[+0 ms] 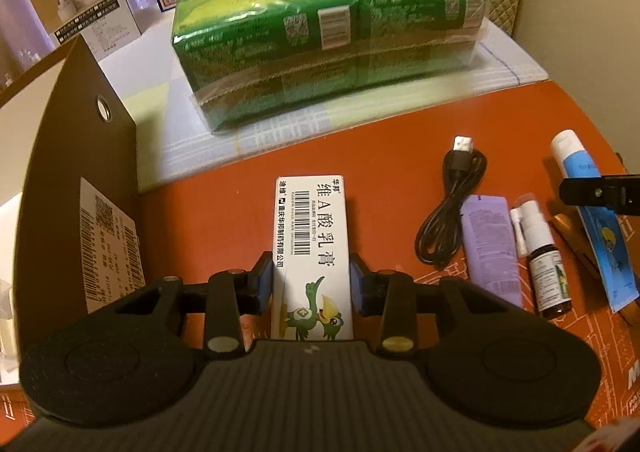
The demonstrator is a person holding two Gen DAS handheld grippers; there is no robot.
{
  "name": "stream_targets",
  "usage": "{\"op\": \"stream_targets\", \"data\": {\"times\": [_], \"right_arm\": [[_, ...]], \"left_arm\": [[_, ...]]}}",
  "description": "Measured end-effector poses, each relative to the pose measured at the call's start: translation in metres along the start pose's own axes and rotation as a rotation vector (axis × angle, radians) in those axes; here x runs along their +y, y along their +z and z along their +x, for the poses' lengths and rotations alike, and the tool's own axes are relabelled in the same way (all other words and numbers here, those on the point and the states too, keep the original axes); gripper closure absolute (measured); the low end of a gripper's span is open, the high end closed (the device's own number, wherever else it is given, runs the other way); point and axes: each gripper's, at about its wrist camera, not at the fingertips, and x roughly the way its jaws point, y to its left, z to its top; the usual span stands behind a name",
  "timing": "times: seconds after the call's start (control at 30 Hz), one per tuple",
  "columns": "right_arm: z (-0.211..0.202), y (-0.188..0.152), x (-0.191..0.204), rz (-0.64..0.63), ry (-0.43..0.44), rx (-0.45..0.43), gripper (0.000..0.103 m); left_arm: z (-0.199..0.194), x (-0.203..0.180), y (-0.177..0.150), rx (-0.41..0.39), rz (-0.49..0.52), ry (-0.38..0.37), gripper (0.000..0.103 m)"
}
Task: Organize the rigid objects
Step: 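Grasp the white-green ointment box with the left gripper while the right gripper grasps the blue tube, then carry the ointment box with the left gripper while the right gripper carries the blue tube over the box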
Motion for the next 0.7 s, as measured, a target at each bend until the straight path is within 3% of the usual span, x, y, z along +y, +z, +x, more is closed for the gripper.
{"op": "stream_targets", "data": {"times": [0.4, 0.7], "right_arm": [[-0.027, 0.004, 0.016, -0.031, 0.078, -0.058, 0.07], [-0.05, 0.01, 0.056, -0.101, 0.178, -0.101, 0.07]], "left_arm": [[-0.043, 0.003, 0.005, -0.086, -0.02, -0.019, 0.069], [-0.091, 0.024, 0.003, -0.17, -0.068, -0.019, 0.069]]}}
